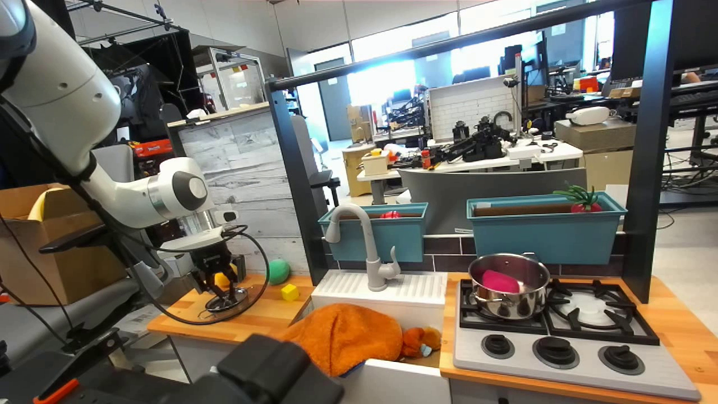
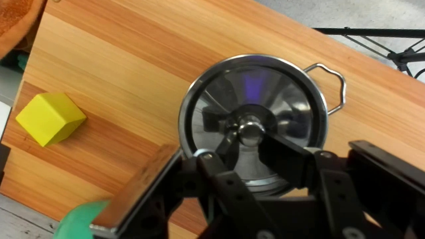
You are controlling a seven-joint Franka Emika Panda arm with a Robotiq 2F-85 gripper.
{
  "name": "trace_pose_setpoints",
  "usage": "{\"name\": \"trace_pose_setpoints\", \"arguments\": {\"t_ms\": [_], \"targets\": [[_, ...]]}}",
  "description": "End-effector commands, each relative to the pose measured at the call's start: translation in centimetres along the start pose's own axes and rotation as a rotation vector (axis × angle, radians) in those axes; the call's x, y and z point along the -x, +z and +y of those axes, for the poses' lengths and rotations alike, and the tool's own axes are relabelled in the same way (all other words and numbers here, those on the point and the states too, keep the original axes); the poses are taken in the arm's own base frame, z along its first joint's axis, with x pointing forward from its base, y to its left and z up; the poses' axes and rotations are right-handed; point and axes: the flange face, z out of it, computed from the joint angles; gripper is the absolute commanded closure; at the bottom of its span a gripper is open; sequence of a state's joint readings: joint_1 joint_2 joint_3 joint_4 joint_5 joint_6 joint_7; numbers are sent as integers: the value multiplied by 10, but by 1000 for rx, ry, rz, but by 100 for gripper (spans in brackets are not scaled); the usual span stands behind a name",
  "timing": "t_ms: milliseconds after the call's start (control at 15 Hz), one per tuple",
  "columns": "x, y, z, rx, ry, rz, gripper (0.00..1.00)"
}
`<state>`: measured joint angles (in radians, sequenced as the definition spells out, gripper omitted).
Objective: Cover the pot with the silver
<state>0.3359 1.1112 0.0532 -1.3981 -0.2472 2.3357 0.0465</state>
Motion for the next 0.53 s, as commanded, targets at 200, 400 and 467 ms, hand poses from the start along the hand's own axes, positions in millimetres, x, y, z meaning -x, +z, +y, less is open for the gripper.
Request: {"name": "trace_pose_setpoints", "arguments": {"t_ms": [200, 400, 467], "targets": [[-17, -3, -3, 37, 20, -5, 50], [-19, -6, 0, 43, 38, -19, 35], [-19, -8, 1, 43, 44, -22, 29]]}}
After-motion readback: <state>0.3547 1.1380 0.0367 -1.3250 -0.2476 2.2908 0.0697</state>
